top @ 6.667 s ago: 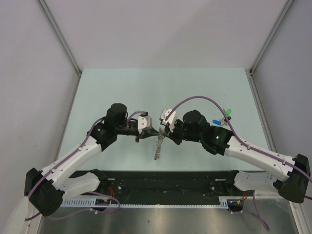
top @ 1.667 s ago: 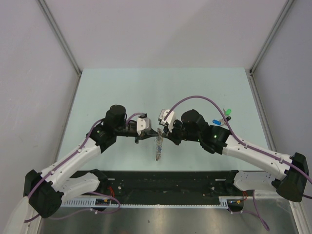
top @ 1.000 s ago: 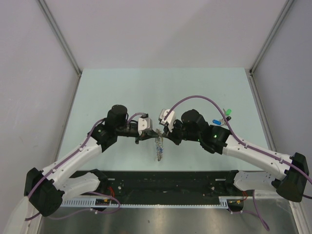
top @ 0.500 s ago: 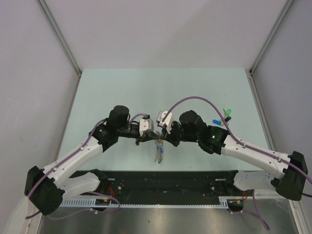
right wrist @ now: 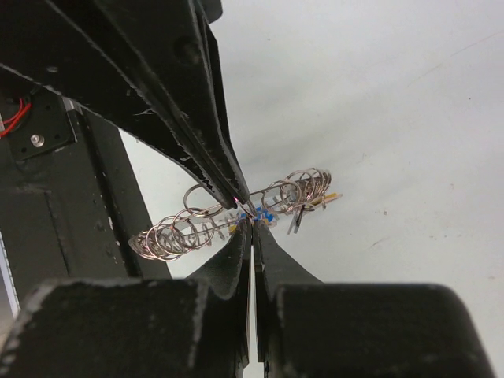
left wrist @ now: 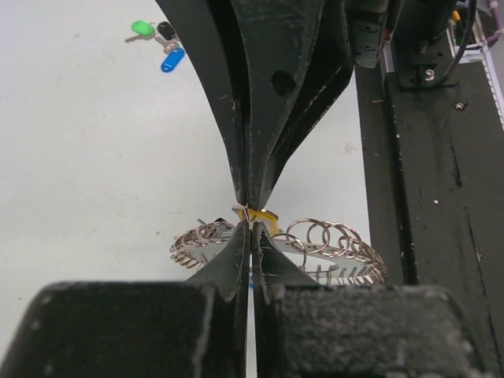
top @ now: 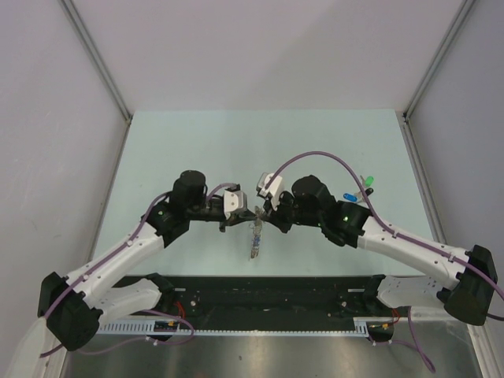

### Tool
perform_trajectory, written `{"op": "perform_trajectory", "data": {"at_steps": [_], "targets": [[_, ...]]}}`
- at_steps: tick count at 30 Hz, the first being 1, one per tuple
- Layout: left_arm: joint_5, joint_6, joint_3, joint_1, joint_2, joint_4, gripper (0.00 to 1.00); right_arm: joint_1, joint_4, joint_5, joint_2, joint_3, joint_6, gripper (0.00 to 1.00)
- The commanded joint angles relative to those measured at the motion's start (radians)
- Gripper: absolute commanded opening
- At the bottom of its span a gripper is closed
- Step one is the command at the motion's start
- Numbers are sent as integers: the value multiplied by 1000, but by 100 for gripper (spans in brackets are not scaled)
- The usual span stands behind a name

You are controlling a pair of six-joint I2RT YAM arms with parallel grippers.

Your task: Put the keys on the keyring

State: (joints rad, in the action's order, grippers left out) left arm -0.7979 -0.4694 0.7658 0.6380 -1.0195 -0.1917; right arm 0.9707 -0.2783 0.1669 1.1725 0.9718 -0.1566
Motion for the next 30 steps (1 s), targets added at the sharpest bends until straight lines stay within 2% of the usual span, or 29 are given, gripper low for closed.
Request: {"op": "perform_trajectory", "data": {"at_steps": [1,7,13,17,20,23,30], "targets": [[-60,23,-2,15,61,86,0,-47,14,-44,-25,10,45,0],[-80,52,-17,14,78,136,0,-96,34,11,-36,-24,95,0],[-69,109,-54,12,108,236,0,-181,79,146,-53,-79,152,0],[-80,161,-83,9,128,319,0,-202,80,174,-48,-93,177,0],[-72,160,-86,9,122,310,0,-205,80,184,-48,-97,178,0],[-44,152,-79,9,113,295,0,-214,70,165,-47,-97,177,0],[161,146,-80,9,145,246,0,-294,71,80,-22,-186,224,0]]}}
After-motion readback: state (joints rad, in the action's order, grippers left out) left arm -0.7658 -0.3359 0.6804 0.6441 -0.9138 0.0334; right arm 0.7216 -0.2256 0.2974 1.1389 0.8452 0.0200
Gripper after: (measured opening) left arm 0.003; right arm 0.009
